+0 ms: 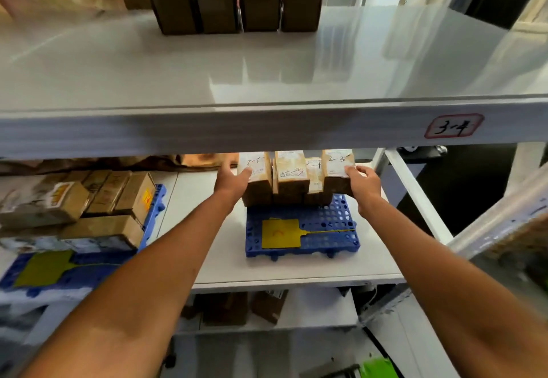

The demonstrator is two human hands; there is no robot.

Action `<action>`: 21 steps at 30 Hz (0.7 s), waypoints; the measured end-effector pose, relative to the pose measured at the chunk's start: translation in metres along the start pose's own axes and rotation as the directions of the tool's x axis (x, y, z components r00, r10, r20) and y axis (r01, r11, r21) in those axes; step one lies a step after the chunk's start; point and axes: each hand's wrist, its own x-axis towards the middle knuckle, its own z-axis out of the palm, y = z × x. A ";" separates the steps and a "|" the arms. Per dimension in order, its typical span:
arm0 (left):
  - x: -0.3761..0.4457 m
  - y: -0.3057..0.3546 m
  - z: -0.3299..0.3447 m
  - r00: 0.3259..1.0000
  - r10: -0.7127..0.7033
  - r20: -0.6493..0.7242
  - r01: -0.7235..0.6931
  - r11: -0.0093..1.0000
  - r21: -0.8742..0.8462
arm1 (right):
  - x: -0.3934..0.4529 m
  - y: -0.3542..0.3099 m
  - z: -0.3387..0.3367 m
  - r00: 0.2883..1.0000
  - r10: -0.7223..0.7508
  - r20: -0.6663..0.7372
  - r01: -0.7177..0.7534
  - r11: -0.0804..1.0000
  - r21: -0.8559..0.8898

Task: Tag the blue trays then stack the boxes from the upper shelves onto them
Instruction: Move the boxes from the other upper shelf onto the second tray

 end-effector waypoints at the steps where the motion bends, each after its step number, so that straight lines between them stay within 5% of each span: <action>1: 0.004 -0.003 0.002 0.999 -0.024 0.031 0.024 1.000 -0.001 | 0.002 0.004 0.006 1.000 -0.022 0.008 0.022 1.000 -0.022; 7: 0.007 -0.012 0.023 0.989 0.011 0.146 -0.011 1.000 -0.001 | 0.004 0.022 0.031 0.990 -0.126 0.058 0.134 0.977 -0.168; 21: -0.023 0.000 -0.001 0.990 0.022 0.142 -0.032 0.997 0.067 | -0.023 -0.003 0.016 0.988 -0.109 0.109 0.137 0.942 -0.305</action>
